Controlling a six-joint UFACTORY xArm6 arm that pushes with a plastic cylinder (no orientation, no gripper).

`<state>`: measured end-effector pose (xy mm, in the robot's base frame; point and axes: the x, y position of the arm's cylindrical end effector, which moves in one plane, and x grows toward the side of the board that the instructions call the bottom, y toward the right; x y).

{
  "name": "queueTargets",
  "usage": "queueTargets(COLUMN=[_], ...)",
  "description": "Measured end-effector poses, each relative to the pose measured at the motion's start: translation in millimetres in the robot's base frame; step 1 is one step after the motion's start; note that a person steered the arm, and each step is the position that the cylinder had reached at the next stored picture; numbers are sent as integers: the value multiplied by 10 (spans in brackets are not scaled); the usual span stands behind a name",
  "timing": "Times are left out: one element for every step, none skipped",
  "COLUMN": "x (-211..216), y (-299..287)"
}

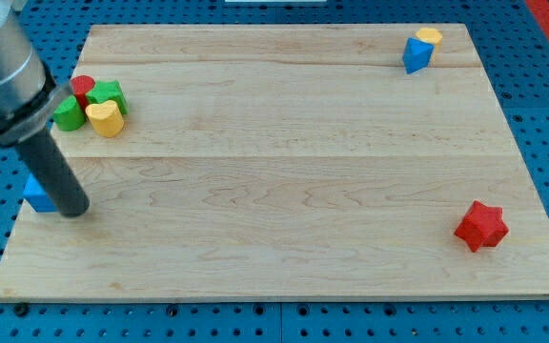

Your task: Slide blue cube to group of blocks

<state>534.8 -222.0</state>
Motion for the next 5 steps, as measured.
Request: queueTargets(x=[342, 124, -332, -543, -427], y=[-94, -319, -319, -319, -338])
